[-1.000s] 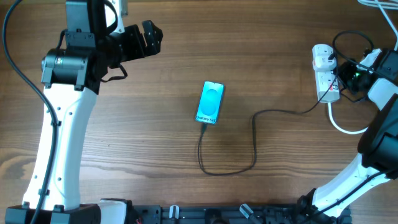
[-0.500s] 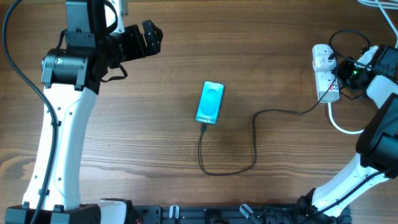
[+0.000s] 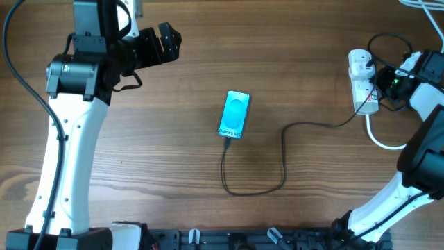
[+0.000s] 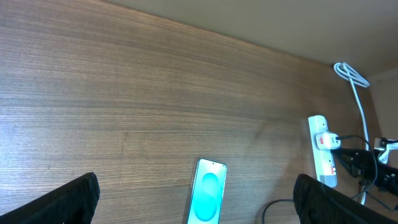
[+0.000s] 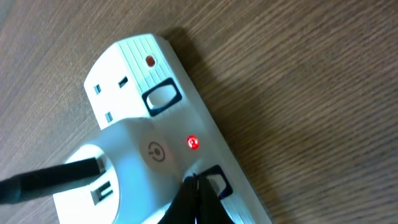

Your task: Plug charger to phone and switch on socket

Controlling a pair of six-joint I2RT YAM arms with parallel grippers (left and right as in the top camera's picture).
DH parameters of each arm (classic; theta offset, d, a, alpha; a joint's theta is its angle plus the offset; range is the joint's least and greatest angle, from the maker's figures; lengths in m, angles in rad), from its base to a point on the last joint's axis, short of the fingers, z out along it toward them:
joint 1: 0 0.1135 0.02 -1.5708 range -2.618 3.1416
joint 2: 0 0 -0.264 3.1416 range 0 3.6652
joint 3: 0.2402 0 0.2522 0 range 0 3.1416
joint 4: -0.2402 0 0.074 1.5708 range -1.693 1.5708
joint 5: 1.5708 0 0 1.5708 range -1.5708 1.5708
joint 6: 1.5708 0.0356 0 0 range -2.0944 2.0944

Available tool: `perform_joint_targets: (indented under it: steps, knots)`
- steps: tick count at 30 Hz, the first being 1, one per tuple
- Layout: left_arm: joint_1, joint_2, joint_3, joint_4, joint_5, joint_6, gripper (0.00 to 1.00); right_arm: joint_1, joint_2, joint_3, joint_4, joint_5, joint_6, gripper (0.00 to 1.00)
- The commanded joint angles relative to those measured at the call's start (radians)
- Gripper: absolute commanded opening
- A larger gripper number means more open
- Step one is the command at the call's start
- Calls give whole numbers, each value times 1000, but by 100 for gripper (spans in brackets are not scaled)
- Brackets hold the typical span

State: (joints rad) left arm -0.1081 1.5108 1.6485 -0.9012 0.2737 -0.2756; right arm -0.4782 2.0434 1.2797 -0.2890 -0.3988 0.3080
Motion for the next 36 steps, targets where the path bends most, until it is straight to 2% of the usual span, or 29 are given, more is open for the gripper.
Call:
perform_joint_targets:
  steps: [1, 6, 10, 13, 17, 20, 23, 28, 33, 34, 35, 36]
  knots:
    - [6, -5, 1, -2, -10, 5, 100, 50, 46, -45, -42, -43, -20, 4]
    - [6, -5, 1, -2, -10, 6, 100, 41, 45, -42, -32, -33, -15, 4]
    - [6, -5, 1, -2, -10, 6, 100, -57, 9, -9, -45, -27, 10, 4]
    - [5, -5, 1, -2, -10, 5, 100, -165, -106, 44, -126, -51, 9, 5]
    - [6, -5, 1, -2, -10, 6, 100, -229, -377, 46, -132, -291, -3, 9]
    - [5, -5, 1, -2, -10, 5, 100, -180, -603, 46, -182, -429, -46, 9]
    - [6, -5, 1, -2, -10, 5, 100, -65, -822, 46, -306, -422, -163, 9]
    - [6, -5, 1, -2, -10, 5, 100, 159, -1084, 46, -639, -101, -208, 9]
    - [6, -5, 1, -2, -10, 5, 100, 212, -1143, 46, -881, -60, -256, 8]
    - [6, -5, 1, -2, -10, 5, 100, 212, -1142, 46, -916, -60, -256, 13]
    - [6, -5, 1, -2, -10, 6, 100, 212, -1142, 46, -940, -60, -254, 22]
    - [6, -5, 1, -2, -10, 5, 100, 212, -1141, 46, -959, -61, -253, 62]
